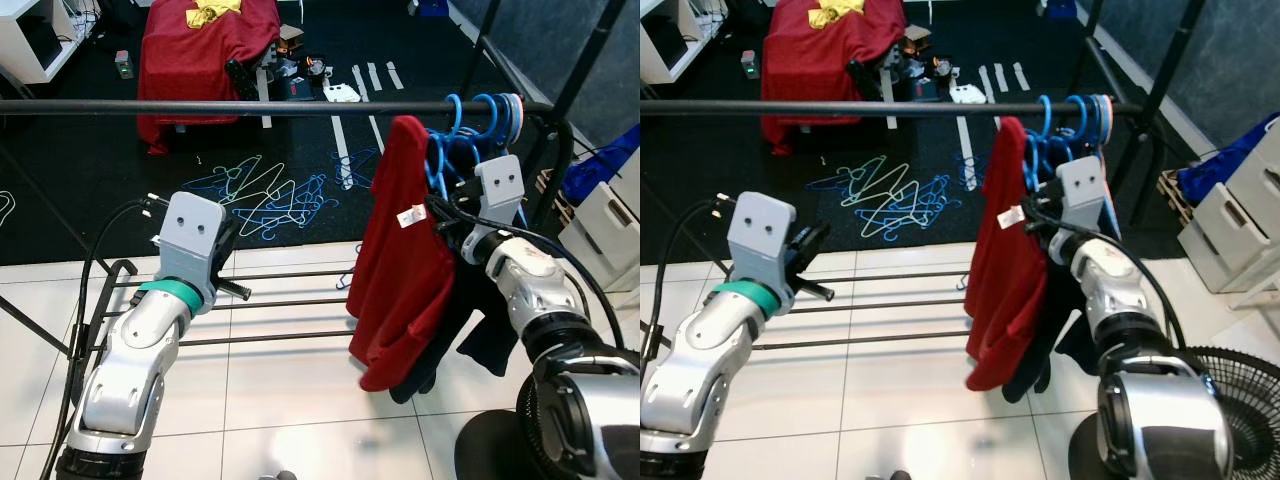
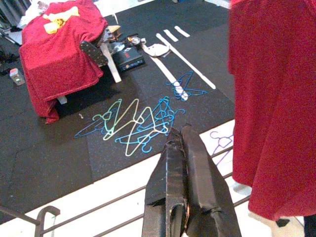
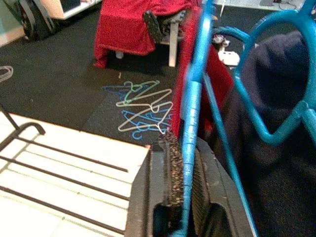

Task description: Hang hanger

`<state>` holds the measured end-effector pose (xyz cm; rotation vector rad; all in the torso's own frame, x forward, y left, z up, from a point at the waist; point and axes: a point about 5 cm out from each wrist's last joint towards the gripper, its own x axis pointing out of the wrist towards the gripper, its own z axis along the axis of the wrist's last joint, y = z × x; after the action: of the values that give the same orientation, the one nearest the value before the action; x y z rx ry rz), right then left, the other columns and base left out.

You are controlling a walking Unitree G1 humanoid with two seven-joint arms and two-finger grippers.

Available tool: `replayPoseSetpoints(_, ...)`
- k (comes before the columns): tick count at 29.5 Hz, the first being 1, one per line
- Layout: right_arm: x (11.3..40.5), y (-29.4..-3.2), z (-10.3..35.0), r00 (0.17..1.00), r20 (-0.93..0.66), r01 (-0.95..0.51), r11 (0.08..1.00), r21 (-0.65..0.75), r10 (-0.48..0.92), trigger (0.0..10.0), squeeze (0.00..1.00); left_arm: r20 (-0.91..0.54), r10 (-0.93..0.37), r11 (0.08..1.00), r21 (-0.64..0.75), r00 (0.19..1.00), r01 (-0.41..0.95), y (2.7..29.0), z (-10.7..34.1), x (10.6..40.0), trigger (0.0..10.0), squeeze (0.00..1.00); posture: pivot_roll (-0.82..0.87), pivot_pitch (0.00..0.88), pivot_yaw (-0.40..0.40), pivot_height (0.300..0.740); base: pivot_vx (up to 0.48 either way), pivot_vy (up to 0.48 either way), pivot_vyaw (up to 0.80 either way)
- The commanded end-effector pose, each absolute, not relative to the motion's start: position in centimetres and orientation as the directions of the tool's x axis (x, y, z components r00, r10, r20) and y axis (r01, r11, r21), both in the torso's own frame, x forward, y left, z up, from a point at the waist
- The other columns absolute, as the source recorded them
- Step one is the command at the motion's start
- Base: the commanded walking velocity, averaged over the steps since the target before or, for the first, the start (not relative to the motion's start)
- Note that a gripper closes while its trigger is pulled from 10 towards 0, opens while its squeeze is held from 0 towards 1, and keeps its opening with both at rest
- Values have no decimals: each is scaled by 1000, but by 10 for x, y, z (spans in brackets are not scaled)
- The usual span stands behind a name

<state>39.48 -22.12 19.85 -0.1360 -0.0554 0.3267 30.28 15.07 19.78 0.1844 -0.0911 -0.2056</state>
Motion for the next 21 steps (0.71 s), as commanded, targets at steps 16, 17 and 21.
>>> replayPoseSetpoints(16,387,-200,260,835,235,-355,814,-460,497,10000,0,77,-222,964,165,972,208,144,197,305,10000,0,42,82,132,740,0,0,0)
replayPoseSetpoints(17,387,-200,260,835,235,-355,814,-460,497,10000,0,77,-222,964,165,972,208,144,197,305,10000,0,42,82,132,740,0,0,0)
replayPoseSetpoints(21,363,-193,262,791,264,-390,787,-479,552,10000,0,82,-222,964,168,972,206,146,199,306,10000,0,23,92,120,740,0,0,0)
